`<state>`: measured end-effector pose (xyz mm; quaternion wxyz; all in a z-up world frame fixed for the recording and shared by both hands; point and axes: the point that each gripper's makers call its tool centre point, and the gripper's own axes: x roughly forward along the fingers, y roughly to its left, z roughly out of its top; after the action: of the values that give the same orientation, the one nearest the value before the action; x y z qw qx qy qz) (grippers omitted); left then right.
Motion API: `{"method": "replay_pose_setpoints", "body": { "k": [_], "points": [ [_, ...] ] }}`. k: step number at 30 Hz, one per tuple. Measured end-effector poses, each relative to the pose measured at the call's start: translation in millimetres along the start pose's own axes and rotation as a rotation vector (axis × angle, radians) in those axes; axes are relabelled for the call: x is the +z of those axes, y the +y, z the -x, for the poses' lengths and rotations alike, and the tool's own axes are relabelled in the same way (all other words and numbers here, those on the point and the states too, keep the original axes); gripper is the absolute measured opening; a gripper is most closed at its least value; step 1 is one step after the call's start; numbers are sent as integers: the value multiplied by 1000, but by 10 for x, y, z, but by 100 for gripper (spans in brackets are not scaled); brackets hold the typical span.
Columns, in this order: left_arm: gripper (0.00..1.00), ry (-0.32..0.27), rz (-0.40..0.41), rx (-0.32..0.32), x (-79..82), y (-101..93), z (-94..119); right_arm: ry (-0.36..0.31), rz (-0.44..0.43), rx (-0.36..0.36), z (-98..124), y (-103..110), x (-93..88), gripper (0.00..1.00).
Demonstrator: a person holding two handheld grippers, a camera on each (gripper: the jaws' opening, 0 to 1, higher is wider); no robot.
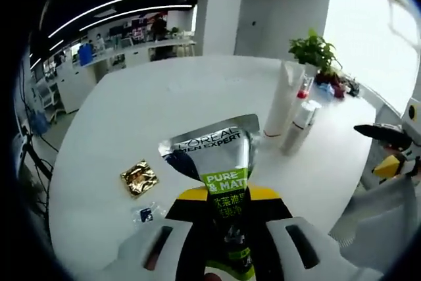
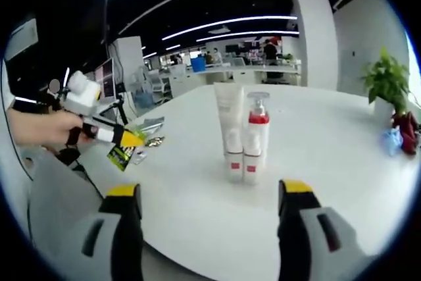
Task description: Arrange the skincare products in the storage area until every visible bottle or jar stands upright without overlapping.
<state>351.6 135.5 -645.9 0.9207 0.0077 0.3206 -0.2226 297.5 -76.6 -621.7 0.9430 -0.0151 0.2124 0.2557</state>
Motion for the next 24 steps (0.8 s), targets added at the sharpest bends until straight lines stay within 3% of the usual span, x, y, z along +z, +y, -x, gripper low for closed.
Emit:
{"method": "replay_pose_setpoints", "body": {
  "k": [16, 19, 24],
  "points": [
    [15, -90, -85, -69, 229, -345, 454, -29, -36, 18, 27, 56, 98, 85],
    [15, -147, -146, -101, 329, -422, 521, -44, -54, 43, 23, 154, 166, 84],
    [15, -173, -183, -128, 337, -508, 597, -103, -112, 142, -11, 473, 368, 82]
  ]
}}
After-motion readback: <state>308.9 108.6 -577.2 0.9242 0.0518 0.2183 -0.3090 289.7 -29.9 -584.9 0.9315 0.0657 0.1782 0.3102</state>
